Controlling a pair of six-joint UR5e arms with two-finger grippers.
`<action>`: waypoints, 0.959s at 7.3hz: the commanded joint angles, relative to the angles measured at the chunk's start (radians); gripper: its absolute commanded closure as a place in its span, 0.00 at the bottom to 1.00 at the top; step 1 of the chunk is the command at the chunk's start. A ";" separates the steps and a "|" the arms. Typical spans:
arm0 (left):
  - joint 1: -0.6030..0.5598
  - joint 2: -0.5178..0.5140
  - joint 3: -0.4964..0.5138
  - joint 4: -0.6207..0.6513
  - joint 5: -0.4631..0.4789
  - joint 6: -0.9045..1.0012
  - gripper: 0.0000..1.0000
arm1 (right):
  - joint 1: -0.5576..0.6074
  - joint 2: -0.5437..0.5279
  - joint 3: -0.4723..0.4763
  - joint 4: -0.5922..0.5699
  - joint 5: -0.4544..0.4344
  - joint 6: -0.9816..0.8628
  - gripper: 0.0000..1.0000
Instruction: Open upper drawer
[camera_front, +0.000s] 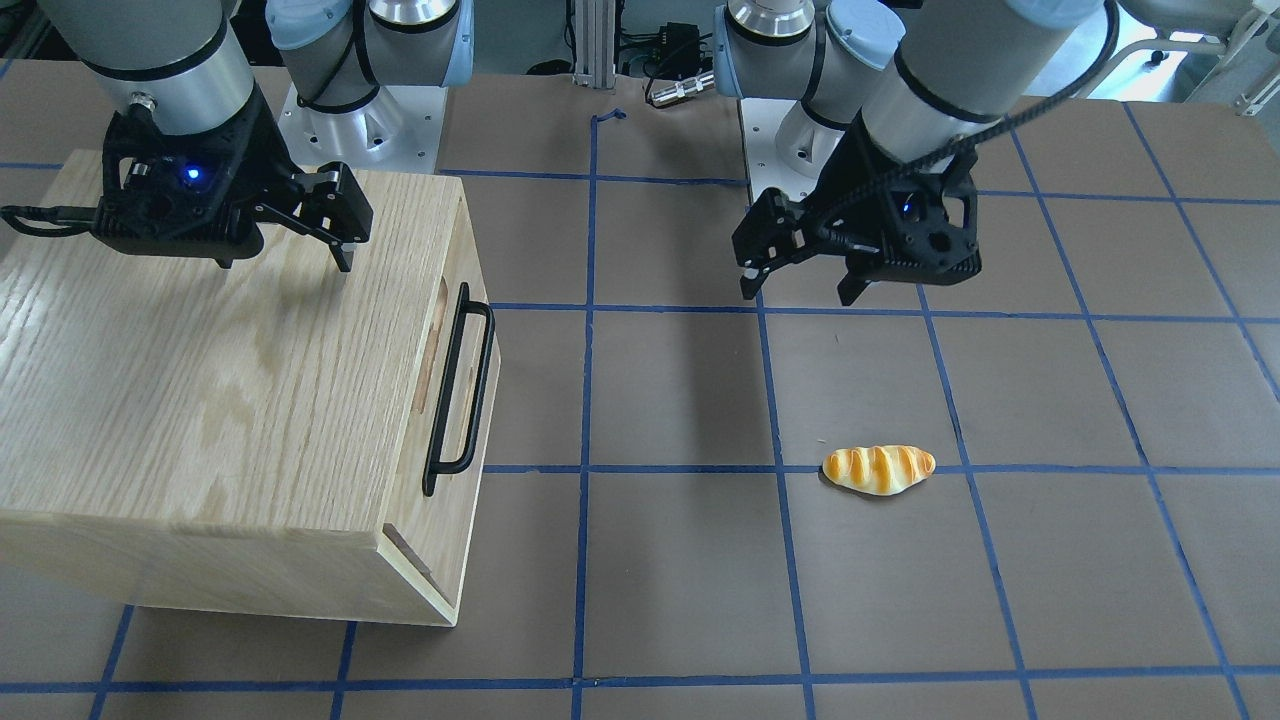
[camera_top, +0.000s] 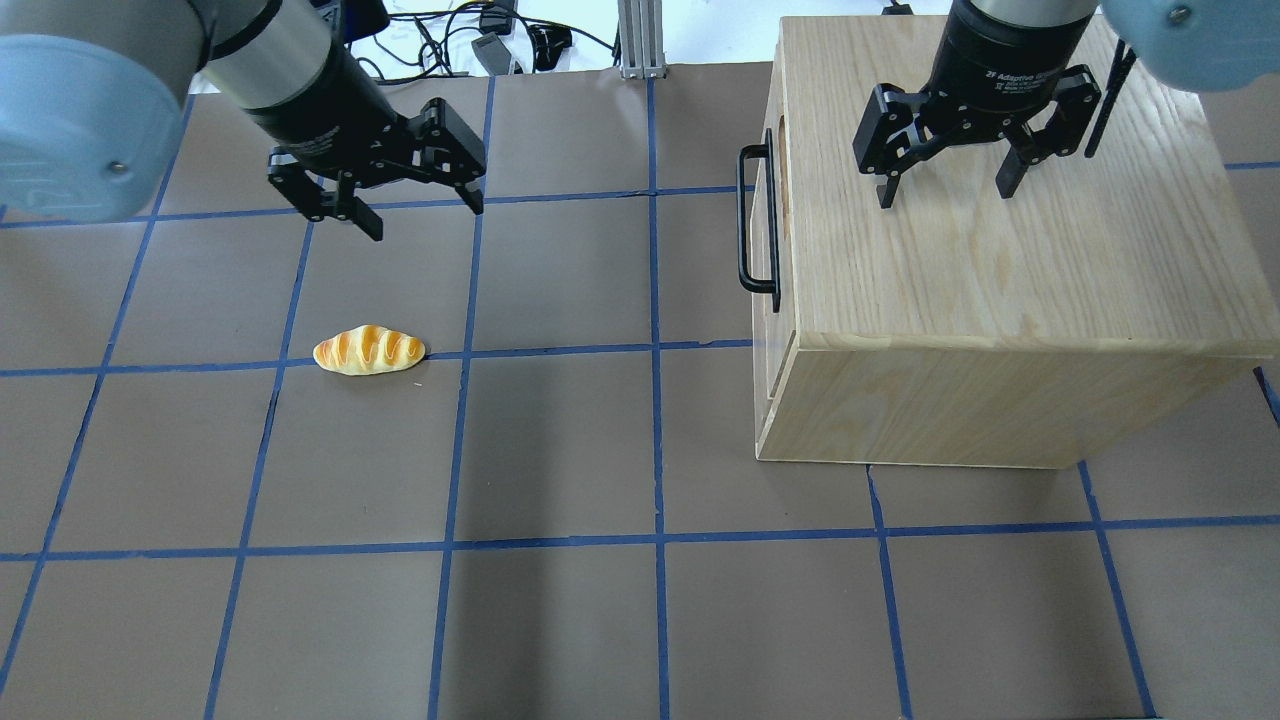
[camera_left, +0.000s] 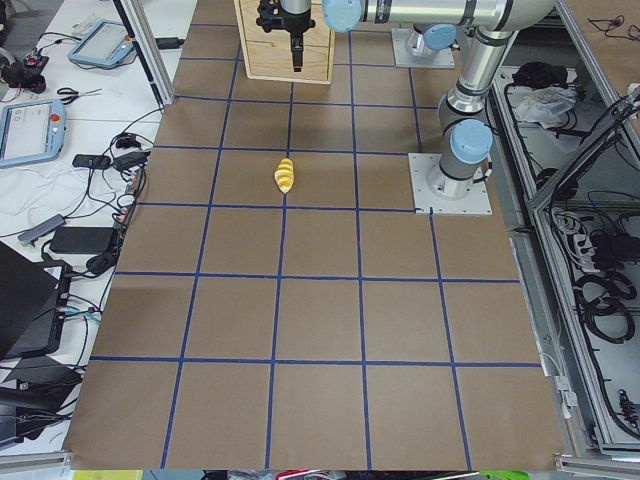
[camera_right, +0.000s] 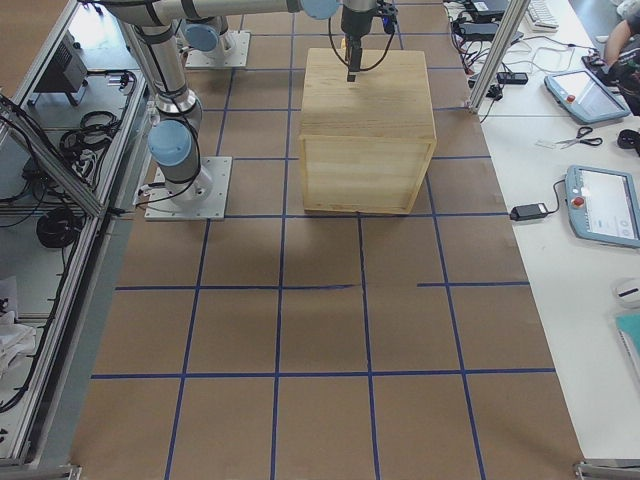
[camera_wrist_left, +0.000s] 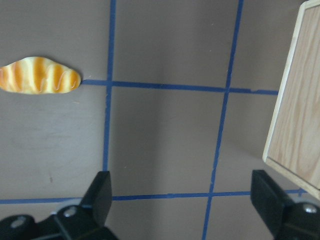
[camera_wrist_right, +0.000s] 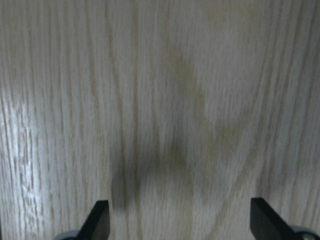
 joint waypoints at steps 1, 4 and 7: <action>-0.106 -0.118 0.001 0.196 -0.070 -0.146 0.00 | 0.001 0.000 -0.001 0.000 0.000 -0.001 0.00; -0.196 -0.207 0.007 0.386 -0.218 -0.294 0.00 | 0.001 0.000 -0.001 0.000 0.000 -0.001 0.00; -0.243 -0.260 0.007 0.404 -0.234 -0.305 0.00 | 0.001 0.000 -0.001 0.000 0.000 0.001 0.00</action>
